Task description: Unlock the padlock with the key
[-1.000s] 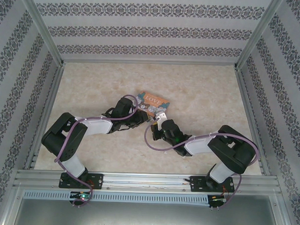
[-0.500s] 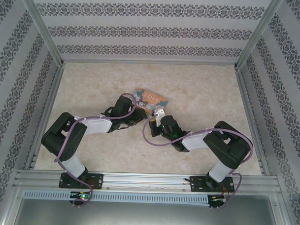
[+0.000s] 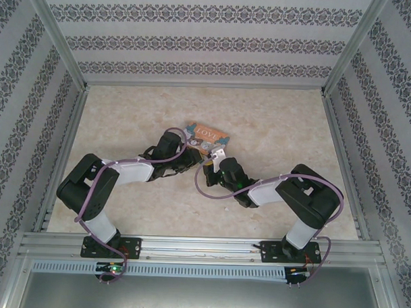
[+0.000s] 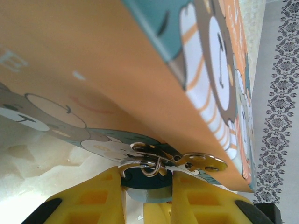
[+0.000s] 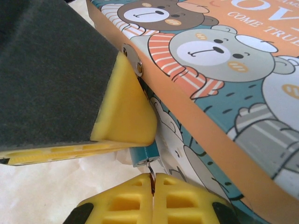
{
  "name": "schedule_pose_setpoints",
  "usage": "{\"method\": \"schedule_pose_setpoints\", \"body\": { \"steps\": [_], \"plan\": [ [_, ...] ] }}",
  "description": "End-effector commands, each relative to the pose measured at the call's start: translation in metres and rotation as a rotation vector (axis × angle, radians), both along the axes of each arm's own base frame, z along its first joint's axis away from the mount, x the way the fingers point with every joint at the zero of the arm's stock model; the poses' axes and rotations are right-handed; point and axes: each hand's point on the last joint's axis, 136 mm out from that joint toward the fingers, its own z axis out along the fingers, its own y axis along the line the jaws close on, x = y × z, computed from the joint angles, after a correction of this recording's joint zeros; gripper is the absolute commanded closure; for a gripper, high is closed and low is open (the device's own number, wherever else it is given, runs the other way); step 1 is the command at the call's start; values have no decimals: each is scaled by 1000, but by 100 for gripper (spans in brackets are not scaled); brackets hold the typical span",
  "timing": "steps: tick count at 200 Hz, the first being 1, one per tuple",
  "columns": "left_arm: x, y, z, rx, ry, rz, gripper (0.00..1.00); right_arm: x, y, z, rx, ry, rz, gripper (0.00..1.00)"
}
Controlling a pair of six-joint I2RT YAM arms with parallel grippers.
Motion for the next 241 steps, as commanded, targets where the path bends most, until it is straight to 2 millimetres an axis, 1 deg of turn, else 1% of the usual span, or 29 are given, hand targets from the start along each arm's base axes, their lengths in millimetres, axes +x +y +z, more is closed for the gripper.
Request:
{"method": "schedule_pose_setpoints", "body": {
  "steps": [1,26,48,76,120,180,212,241],
  "plan": [
    [-21,-38,15,-95,20,-150,76,15,30,66,213,-128,54,100],
    [-22,-39,14,-96,23,-151,76,19,28,70,226,-132,54,100],
    [-22,-40,13,-99,25,-150,76,18,27,69,228,-127,60,100],
    [-21,-39,10,-97,28,-138,76,16,27,60,230,-99,58,100],
    [-19,-41,4,-109,40,-131,76,13,29,51,229,-82,45,100],
    [-17,-39,-12,-92,55,-114,76,9,21,22,214,-35,-2,100],
    [-14,-32,-16,-73,54,-96,72,6,15,9,196,-11,-27,100],
    [-11,-27,-15,-62,39,-89,64,3,9,-1,190,8,-50,100]
  ]
}}
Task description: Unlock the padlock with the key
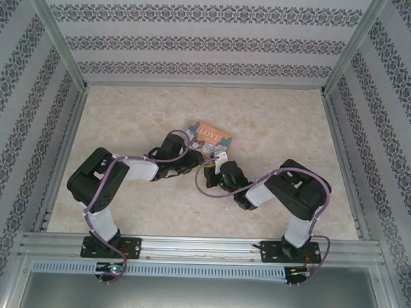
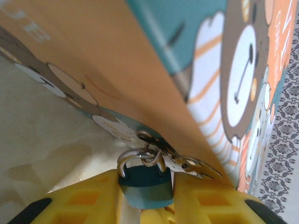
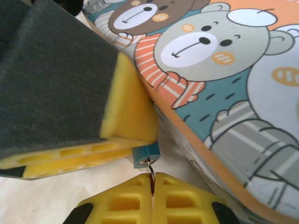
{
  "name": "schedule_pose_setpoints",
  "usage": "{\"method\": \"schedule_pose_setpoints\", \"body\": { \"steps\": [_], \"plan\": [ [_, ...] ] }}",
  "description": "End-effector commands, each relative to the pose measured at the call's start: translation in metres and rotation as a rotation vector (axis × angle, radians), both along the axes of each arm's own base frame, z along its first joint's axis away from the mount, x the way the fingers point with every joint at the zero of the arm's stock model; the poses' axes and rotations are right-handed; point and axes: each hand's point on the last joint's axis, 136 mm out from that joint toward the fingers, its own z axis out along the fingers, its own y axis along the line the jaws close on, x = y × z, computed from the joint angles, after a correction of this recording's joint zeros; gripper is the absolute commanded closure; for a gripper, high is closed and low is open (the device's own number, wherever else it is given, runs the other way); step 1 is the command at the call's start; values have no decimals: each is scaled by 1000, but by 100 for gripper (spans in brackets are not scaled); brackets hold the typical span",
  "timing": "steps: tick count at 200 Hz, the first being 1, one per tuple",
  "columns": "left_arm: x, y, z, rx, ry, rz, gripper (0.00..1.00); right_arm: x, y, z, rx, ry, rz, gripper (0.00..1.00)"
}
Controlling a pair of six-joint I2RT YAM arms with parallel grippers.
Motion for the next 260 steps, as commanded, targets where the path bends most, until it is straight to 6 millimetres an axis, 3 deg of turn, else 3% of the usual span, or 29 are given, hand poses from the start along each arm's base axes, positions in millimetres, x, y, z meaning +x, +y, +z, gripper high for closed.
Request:
{"method": "schedule_pose_setpoints", "body": {
  "steps": [1,70,126,182,228,260],
  "plan": [
    [-16,-21,11,-55,-16,-102,63,2,11,22,99,-62,-1,100],
    [-16,4,40,-20,-118,-75,50,-2,11,19,97,-45,1,100],
    [-24,45,57,16,-161,-2,42,-7,20,21,98,-33,27,100],
    [-30,82,80,79,-297,80,42,-16,26,26,128,45,53,100],
    [-41,97,75,64,-293,152,41,-27,29,20,148,157,57,100],
    [-45,93,63,1,-237,162,42,-30,31,21,201,214,41,100]
  ]
}}
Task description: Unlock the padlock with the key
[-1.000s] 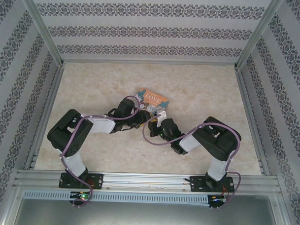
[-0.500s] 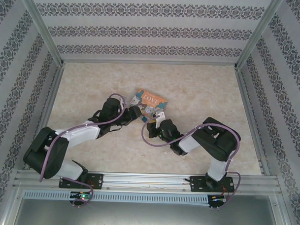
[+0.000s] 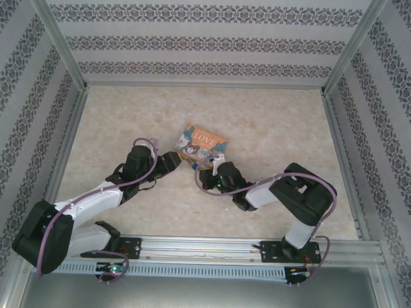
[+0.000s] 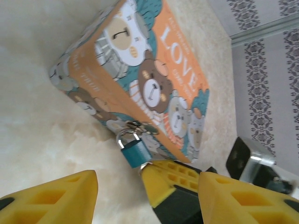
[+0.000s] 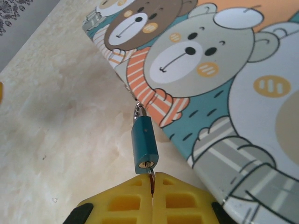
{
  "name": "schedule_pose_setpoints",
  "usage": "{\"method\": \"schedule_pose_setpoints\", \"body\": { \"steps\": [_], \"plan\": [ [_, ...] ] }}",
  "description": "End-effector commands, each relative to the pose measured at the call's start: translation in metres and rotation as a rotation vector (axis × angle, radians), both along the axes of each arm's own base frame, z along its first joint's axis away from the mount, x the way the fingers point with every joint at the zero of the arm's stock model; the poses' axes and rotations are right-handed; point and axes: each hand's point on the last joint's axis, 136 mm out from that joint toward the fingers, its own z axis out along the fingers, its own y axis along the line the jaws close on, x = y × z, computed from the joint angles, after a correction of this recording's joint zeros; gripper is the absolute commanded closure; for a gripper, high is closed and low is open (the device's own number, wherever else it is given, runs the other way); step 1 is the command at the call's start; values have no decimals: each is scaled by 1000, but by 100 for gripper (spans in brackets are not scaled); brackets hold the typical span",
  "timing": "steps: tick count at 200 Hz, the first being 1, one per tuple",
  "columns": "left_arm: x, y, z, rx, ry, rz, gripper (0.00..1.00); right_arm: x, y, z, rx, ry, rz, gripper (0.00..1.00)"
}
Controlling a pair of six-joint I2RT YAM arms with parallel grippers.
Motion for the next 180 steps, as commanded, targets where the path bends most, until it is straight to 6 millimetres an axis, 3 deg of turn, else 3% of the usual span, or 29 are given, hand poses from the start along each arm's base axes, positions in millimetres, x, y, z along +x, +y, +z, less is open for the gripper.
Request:
{"method": "schedule_pose_setpoints", "body": {
  "steps": [1,57,110,180],
  "plan": [
    [4,1,-3,-59,13,32,43,-6,13,14,87,54,16,100],
    [9,-16,-16,-201,77,24,48,-9,17,17,156,136,-13,100],
    [15,-28,-22,-231,89,11,48,-11,19,18,174,175,-16,100],
    [24,-58,-31,-310,104,-37,55,-11,24,21,185,178,4,100]
  ]
}}
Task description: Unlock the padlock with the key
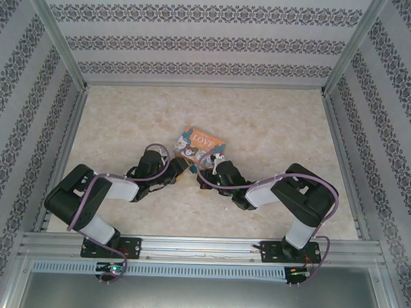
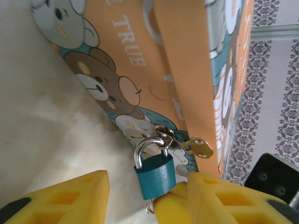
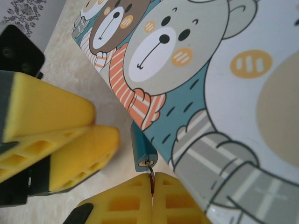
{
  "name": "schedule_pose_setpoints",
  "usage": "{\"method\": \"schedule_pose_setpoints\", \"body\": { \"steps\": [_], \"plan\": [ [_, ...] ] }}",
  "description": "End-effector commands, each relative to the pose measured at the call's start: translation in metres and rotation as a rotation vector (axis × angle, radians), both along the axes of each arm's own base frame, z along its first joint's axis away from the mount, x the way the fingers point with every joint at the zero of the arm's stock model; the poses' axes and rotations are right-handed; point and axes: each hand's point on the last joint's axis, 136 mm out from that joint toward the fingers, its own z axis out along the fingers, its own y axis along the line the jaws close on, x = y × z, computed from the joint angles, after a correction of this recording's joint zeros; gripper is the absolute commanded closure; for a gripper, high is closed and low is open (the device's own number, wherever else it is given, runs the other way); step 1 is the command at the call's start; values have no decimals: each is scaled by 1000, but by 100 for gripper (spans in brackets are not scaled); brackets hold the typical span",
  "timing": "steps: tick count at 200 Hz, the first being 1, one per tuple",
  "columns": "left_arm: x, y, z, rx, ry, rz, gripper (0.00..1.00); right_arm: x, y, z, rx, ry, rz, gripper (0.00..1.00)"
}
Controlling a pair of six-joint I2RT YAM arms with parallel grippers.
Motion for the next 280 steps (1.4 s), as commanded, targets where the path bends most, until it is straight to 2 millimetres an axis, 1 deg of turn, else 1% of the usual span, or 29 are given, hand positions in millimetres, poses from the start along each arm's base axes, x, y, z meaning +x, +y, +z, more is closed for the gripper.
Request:
{"method": "schedule_pose_setpoints", "body": {
  "steps": [1,45,79,128,153,182,203,218,227,280],
  "plan": [
    [12,-20,26,-99,-83,-24,56,-1,14,19,54,-20,38,100],
    [17,-32,21,-168,-75,-26,61,-2,15,25,74,-20,49,100],
    [17,-39,17,-185,-65,-33,65,-1,18,30,100,-11,61,100],
    [16,-37,15,-171,-58,-26,72,1,15,34,120,-1,53,100],
    [17,-37,17,-164,-62,-26,78,1,13,36,126,-1,47,100],
    [17,-37,19,-154,-65,-28,86,2,9,37,125,-4,36,89],
    [18,-37,22,-150,-66,-29,94,1,6,37,122,-8,25,81],
    [18,-37,23,-148,-66,-28,99,1,1,38,120,-10,10,76],
    [18,-36,25,-146,-67,-27,100,2,-1,39,118,-15,3,74],
    [19,-39,29,-135,-70,-41,100,1,-23,41,84,-34,-36,66]
  ]
}}
